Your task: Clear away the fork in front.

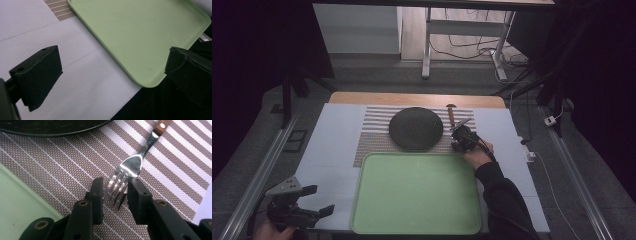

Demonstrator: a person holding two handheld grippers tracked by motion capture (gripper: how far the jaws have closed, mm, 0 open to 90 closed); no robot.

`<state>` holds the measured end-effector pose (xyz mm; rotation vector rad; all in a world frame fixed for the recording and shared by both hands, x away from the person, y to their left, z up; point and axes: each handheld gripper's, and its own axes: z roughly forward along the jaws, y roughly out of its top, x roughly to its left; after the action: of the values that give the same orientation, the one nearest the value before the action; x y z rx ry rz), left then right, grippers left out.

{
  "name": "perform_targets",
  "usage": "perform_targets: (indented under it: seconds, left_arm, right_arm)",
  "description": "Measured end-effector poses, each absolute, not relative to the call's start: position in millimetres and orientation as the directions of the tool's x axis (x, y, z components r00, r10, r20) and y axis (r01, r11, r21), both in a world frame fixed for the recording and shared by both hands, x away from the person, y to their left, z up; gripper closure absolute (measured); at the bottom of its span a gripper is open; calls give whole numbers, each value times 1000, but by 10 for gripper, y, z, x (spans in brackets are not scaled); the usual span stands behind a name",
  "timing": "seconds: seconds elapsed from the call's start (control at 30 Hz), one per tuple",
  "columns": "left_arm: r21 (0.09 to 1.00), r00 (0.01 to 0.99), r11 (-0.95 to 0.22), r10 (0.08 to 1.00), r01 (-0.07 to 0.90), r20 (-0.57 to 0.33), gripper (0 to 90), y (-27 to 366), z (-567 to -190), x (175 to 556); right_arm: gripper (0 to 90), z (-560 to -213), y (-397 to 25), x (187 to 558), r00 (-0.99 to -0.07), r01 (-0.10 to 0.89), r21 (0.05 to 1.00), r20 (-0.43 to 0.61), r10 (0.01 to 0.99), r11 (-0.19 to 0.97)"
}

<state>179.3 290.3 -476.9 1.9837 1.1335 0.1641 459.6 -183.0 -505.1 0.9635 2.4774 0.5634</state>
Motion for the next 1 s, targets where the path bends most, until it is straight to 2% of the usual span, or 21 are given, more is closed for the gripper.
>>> perform_targets:
  seconds: [0.23,0.3,0.37,0.47,0.5,0.53,0.8,1.0]
  left_arm:
    - [710,587,-256,764,656,-267,10,2901,-4769,1793]
    - [710,587,-256,765,656,-266,10,2900,-4769,1793]
    - [710,587,-257,765,656,-266,10,2900,-4769,1793]
    - [710,587,-257,765,655,-265,10,2898,-4768,1793]
    - [710,587,-258,765,655,-264,10,2898,-4768,1793]
    - [710,588,-258,765,655,-264,11,2898,-4768,1793]
    - [710,589,-260,764,654,-263,11,2897,-4767,1792]
    - [712,587,-256,765,654,-264,9,2901,-4767,1790]
  right_arm:
    - [749,-5018,-1889,4563,-658,545,499,-242,713,673]
    - [786,-5007,-1913,4555,-656,543,504,-245,714,672]
    - [871,-4984,-1938,4546,-656,533,515,-250,712,671]
    - [896,-4996,-1976,4548,-642,554,507,-244,727,660]
    - [900,-4997,-1991,4548,-643,552,505,-248,724,663]
    - [900,-4988,-2026,4560,-638,575,519,-200,744,633]
    - [900,-4932,-2002,4514,-635,546,535,-238,735,645]
    - [900,-4810,-2012,4434,-635,521,582,-225,739,625]
